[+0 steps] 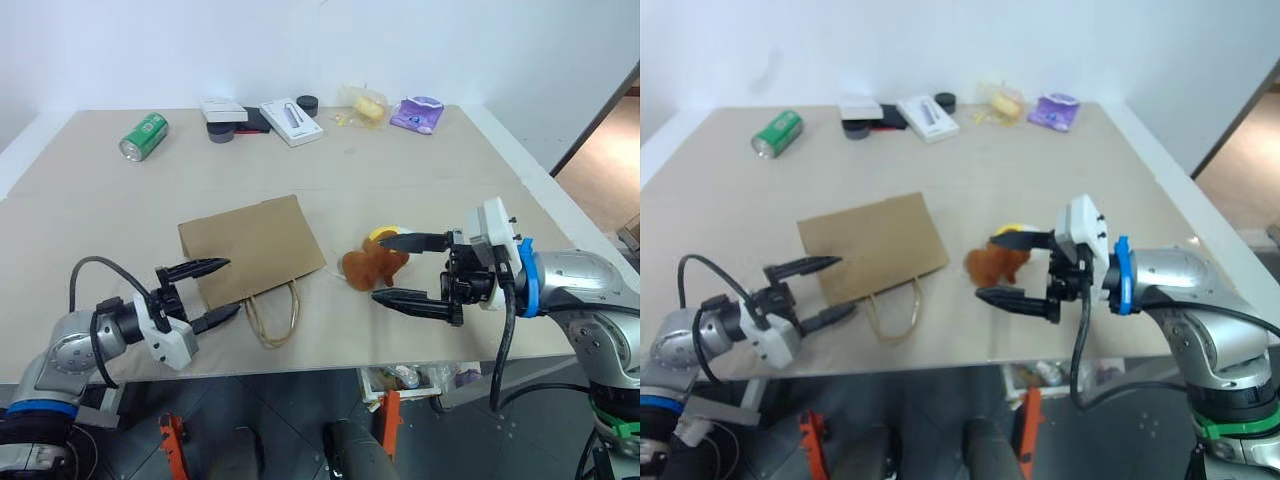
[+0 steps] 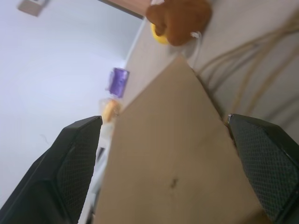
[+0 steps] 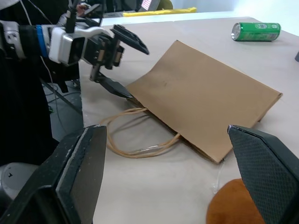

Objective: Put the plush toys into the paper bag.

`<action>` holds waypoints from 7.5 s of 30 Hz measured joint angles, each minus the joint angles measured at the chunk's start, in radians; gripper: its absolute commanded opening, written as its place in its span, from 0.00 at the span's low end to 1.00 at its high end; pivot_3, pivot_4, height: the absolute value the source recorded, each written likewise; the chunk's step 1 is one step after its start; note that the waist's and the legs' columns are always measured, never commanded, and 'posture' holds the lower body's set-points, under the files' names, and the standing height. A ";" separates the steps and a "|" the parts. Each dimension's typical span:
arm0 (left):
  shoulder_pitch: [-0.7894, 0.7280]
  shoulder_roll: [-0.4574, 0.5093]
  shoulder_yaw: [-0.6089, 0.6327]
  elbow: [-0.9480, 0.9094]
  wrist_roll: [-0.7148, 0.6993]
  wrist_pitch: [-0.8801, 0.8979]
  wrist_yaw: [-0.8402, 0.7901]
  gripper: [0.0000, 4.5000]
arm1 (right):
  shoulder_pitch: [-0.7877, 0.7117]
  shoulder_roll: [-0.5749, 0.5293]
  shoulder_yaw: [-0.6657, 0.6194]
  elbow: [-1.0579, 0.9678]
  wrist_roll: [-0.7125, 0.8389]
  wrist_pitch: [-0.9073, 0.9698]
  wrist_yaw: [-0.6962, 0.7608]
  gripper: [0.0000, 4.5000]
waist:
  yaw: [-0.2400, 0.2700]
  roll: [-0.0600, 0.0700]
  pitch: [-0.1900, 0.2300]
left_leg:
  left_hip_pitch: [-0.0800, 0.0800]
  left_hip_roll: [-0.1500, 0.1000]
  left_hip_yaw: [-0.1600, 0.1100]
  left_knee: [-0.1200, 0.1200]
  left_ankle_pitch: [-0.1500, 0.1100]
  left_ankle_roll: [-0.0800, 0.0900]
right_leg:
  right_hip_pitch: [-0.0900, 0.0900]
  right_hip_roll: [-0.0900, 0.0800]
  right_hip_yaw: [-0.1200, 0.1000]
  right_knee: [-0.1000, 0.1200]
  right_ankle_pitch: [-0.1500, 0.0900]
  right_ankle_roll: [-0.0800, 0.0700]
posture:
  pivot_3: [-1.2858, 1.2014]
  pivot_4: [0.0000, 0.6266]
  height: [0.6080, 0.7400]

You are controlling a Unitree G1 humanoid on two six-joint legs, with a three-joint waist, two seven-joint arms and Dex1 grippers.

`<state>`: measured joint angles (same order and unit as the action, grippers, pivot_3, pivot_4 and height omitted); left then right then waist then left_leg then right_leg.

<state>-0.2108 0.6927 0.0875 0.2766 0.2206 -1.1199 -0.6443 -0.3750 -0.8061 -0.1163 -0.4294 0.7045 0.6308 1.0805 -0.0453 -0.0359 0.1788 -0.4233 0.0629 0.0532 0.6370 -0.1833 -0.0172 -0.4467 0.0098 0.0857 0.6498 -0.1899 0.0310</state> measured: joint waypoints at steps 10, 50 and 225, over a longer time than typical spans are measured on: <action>0.001 0.028 -0.055 0.001 0.037 -0.017 0.073 0.99 | 0.024 0.000 0.000 0.000 0.000 -0.004 -0.019 1.00 | -0.001 0.000 0.000 | 0.001 0.001 0.000 0.000 0.000 0.000 | 0.000 0.001 0.000 0.000 0.000 0.000 | 0.52 0.24 1.00; -0.074 -0.085 -0.273 -0.064 -0.121 0.356 0.107 0.03 | -0.027 0.058 0.005 0.000 0.049 0.025 -0.115 1.00 | -0.002 0.000 0.000 | 0.003 0.000 -0.001 0.000 0.000 0.000 | 0.004 0.001 -0.001 0.000 0.000 0.000 | 0.52 0.24 1.00; -0.154 -0.367 -0.012 -0.529 -0.420 1.059 0.226 0.00 | -0.296 0.555 0.054 0.122 0.161 0.419 -0.482 0.01 | -0.004 -0.001 0.000 | -0.002 -0.001 -0.012 -0.003 0.000 0.001 | 0.004 0.003 -0.006 -0.002 -0.004 0.000 | 0.52 0.24 1.00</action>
<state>-0.3648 0.3256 0.0759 -0.2526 -0.1996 -0.0609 -0.4185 -0.6707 -0.2513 -0.0620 -0.3077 0.8659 1.0494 0.5980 -0.0489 -0.0372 0.1789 -0.4251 0.0617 0.0409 0.6343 -0.1837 -0.0161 -0.4431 0.0126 0.0797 0.6474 -0.1943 0.0307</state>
